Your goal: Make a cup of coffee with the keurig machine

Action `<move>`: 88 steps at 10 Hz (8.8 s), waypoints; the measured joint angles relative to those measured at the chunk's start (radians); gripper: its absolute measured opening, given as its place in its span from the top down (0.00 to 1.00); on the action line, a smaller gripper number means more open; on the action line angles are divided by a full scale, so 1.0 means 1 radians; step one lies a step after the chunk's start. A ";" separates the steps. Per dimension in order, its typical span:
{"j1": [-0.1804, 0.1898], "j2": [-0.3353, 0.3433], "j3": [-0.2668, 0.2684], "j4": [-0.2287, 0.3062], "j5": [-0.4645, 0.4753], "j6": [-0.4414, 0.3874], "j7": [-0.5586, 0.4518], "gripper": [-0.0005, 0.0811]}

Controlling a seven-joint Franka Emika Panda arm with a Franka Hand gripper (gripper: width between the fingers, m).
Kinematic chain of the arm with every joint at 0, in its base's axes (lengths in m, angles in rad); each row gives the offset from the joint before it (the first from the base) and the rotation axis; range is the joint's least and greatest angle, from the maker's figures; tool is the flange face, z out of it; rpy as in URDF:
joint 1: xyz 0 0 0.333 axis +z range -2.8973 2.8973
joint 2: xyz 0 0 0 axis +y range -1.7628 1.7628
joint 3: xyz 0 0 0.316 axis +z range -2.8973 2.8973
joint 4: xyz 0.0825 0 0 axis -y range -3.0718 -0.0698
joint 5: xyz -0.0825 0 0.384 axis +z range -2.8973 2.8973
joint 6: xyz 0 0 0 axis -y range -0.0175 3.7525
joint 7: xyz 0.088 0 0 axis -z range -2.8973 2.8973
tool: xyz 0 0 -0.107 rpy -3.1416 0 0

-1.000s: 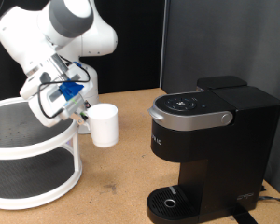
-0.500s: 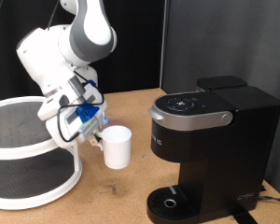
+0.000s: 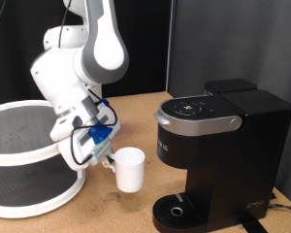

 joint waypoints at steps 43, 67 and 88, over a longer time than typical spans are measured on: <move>-0.035 -0.014 0.098 0.030 0.237 -0.098 -0.098 0.01; -0.053 -0.400 0.227 0.275 -0.442 -0.397 0.620 0.01; -0.052 -0.112 0.318 0.526 -0.908 -0.445 0.556 0.04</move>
